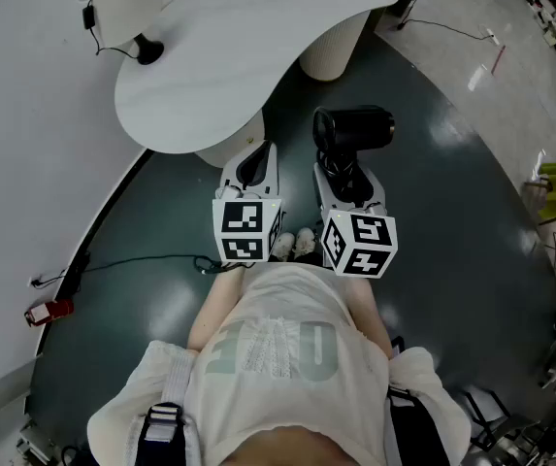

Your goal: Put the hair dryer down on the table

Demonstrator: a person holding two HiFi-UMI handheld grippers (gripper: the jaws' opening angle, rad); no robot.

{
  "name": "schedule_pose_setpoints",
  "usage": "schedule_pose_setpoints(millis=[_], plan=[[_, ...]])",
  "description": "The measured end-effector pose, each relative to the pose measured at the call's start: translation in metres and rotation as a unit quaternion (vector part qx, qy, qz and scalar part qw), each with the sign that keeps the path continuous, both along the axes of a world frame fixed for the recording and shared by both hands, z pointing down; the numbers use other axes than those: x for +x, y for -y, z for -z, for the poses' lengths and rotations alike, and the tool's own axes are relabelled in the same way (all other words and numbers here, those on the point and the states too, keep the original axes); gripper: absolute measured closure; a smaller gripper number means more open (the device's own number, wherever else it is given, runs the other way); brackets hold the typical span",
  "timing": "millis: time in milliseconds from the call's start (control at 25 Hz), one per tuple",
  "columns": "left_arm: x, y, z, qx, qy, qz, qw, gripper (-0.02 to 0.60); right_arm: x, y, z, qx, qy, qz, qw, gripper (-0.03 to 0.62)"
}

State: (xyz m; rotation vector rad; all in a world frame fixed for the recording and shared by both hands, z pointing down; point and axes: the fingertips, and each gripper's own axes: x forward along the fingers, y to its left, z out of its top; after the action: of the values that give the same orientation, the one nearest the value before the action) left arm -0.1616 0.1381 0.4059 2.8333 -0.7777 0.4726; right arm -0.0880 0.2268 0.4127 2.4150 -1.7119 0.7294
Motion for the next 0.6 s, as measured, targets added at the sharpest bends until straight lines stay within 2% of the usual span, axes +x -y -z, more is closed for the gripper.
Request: schedule_pose_setpoints(millis=[400,600], plan=[[0.007,-0.001,-0.006,-0.012,0.0,0.006,0.9999,0.577,0.008,0.001,0.001,-0.003,-0.013,0.016,1.0,0.344],[0.011,0.002,-0.011,-0.019,0.002,0.012,0.9997,0.577,0.012,0.002,0.004,0.022,-0.001,0.019,1.0,0.344]])
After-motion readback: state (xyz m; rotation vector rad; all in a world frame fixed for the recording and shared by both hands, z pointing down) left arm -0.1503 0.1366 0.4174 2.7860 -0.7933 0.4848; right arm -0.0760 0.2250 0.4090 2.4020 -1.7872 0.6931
